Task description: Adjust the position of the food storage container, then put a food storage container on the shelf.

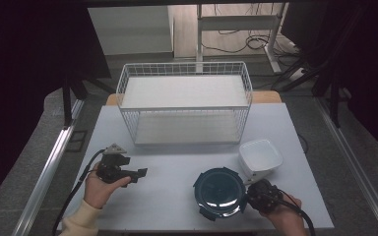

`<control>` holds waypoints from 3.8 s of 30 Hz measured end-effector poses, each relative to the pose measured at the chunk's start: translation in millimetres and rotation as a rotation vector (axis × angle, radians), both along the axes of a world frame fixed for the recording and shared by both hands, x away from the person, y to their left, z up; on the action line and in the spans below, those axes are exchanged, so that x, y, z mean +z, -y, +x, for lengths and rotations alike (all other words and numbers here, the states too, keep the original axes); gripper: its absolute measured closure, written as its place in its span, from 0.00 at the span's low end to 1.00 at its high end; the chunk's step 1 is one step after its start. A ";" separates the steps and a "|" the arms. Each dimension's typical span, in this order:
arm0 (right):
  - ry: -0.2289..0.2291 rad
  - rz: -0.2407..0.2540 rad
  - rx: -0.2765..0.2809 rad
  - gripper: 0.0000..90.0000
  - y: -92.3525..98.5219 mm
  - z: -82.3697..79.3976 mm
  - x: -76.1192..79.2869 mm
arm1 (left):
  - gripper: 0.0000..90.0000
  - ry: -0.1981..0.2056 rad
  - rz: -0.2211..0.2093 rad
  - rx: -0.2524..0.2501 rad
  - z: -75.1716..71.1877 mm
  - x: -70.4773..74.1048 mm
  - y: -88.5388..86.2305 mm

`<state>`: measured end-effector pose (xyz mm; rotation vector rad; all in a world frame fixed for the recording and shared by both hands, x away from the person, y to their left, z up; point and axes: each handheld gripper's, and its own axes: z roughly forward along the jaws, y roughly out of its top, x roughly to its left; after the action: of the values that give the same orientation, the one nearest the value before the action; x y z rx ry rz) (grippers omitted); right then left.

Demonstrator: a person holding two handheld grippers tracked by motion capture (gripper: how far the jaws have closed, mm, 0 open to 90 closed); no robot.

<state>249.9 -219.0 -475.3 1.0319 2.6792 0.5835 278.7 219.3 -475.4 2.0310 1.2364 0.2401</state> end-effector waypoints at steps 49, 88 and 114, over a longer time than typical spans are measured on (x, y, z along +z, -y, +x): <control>-0.008 -0.008 0.161 1.00 -102.8 55.4 -15.0 | 0.18 -0.008 0.002 0.004 0.3 -3.5 -1.6; 0.115 0.424 -0.039 0.30 -40.2 57.6 25.5 | 0.19 0.058 -0.099 0.016 -18.4 11.1 -2.3; 0.048 0.534 -0.143 0.20 -34.3 47.1 13.9 | 0.14 0.003 -0.242 0.011 -26.1 15.7 5.8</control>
<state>297.0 -184.7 -461.5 1.2956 2.4289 1.3163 252.5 213.5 -459.7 1.8158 1.2128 0.0927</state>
